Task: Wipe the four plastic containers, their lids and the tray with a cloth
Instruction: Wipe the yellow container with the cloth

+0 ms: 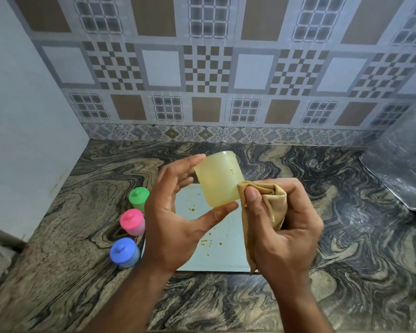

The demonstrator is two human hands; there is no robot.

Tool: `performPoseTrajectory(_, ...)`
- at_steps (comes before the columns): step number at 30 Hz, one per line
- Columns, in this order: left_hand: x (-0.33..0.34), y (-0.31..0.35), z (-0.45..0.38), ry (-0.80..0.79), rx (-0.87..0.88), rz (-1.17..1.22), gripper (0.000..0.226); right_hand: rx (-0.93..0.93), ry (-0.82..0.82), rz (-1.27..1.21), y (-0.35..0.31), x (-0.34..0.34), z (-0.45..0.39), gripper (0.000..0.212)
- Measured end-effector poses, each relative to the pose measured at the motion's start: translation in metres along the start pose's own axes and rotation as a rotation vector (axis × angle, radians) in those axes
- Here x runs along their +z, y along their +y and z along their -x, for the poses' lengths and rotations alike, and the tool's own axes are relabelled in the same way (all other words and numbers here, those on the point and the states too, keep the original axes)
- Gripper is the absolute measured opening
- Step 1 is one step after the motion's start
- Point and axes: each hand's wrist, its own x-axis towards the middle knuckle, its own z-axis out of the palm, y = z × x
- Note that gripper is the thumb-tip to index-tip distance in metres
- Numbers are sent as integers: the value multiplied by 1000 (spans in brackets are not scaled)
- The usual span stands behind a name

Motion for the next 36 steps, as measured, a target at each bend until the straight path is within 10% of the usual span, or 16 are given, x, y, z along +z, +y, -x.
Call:
performPoseTrajectory(9,0,7,5,-13,141,-209,68,-89,-72,180,-5,3,-17,13)
performPoseTrajectory(26,1,0,6,-50,-91,246,75,79,-12,-105,-3,7,0,8)
performPoseTrajectory(36,-6,1,3,-34,150,-180,68,-77,-70,153,-3,5,-10,11)
